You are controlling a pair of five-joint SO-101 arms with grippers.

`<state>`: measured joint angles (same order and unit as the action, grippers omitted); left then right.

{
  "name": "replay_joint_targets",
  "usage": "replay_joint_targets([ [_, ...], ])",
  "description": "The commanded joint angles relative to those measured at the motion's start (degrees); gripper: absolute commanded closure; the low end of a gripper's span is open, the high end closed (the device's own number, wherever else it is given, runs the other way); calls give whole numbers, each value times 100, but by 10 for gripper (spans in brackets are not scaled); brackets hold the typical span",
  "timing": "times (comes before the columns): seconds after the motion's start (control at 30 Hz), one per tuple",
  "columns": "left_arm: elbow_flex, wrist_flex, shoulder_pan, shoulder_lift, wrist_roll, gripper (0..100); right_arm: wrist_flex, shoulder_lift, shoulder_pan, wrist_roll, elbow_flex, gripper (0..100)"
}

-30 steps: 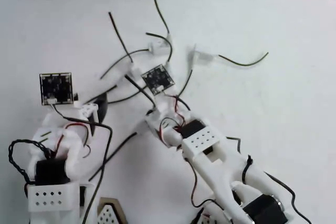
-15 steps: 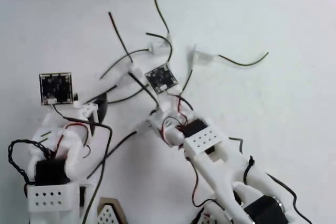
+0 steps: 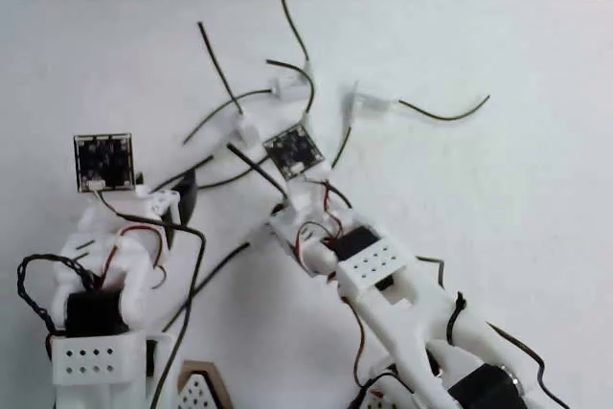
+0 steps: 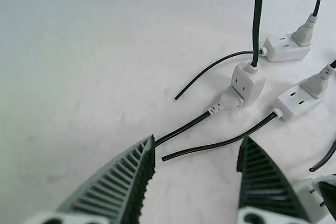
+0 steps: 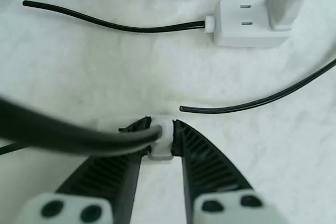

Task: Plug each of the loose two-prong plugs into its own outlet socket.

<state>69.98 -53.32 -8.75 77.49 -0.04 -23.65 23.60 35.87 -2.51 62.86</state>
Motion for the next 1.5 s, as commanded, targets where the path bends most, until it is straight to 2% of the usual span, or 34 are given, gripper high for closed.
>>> replay_joint_targets([
  [0.0, -26, 105, -57, 84, 26, 747, 48, -13, 119, -35, 149, 981],
  [0.33, -26, 105, -22, 84, 26, 747, -251, -57, 224, -70, 132, 981],
  [0.63, -431, 105, -13, 92, 26, 747, -356, -840, 215, -70, -229, 981],
  [0.97, -1257, -853, -13, 92, 26, 747, -400, -831, 224, -62, -229, 981],
  [1.07, -897, -695, -4, 92, 35, 747, -400, -840, 224, -70, -229, 981],
  [1.27, 26, 158, -40, 92, 35, 747, -400, -857, 224, -79, -255, 981],
  [1.47, 158, 220, -57, 92, 35, 748, -400, -822, 189, -79, -466, 981],
])
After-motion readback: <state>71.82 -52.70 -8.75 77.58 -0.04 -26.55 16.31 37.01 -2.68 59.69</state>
